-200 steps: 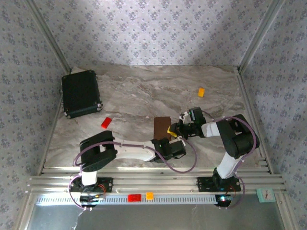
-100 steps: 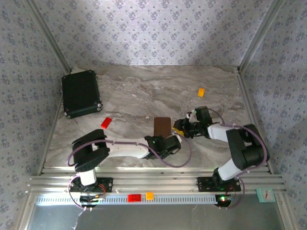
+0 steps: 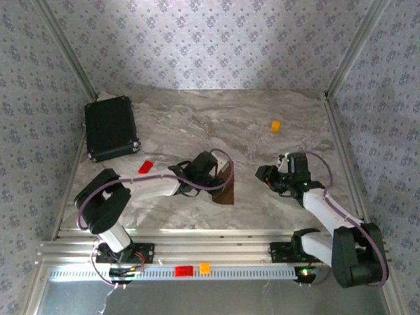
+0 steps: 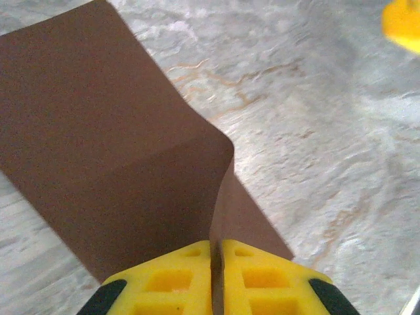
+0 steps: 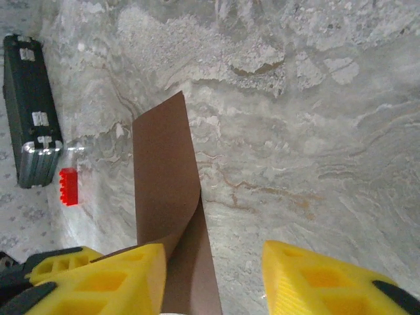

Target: Fold a paper plane with a square sheet of paper (pick it up from the middle)

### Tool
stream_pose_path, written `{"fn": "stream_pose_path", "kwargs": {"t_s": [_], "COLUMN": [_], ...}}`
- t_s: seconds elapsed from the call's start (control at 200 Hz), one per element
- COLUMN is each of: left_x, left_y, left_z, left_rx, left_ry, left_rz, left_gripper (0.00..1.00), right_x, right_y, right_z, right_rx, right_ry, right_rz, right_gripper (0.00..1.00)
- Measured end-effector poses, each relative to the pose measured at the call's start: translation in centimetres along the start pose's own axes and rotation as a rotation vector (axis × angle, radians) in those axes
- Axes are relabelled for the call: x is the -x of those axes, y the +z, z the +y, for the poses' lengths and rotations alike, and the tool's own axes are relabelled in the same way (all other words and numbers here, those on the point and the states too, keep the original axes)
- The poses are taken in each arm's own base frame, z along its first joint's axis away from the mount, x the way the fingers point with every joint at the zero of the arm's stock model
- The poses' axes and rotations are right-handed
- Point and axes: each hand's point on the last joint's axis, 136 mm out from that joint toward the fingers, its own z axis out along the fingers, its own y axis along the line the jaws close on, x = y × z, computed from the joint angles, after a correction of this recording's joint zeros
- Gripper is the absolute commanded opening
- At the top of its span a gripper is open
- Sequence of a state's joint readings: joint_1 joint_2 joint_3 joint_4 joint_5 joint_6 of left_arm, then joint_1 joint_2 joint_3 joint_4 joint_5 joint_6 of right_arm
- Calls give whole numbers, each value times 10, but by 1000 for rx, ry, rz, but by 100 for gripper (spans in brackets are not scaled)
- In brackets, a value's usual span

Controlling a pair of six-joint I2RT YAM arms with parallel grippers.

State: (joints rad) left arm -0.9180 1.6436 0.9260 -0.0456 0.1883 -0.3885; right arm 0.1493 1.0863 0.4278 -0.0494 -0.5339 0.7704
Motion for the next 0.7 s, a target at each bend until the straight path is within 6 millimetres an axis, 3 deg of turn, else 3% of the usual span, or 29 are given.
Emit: {"fn": "stream_pose_path", "kwargs": {"t_s": [0.145, 0.315, 0.435, 0.7], "left_x": [5, -1, -10, -12], "left_y": [-1, 0, 1, 2], "left_z": [-6, -7, -4, -3], "left_rx": [-59, -82, -78, -76], "left_ry": [-40, -60, -73, -82], "left_rz": [-7, 11, 30, 36], "left_gripper": [13, 13, 11, 6], "right_x": [-20, -66, -88, -112], "right_y": [6, 22, 33, 52], "right_z": [9, 21, 23, 19], "right_rx": [29, 26, 13, -18], "right_ry": [-17, -79, -95, -98], "right_rz": [72, 216, 278, 355], "right_gripper": [22, 10, 7, 3]}}
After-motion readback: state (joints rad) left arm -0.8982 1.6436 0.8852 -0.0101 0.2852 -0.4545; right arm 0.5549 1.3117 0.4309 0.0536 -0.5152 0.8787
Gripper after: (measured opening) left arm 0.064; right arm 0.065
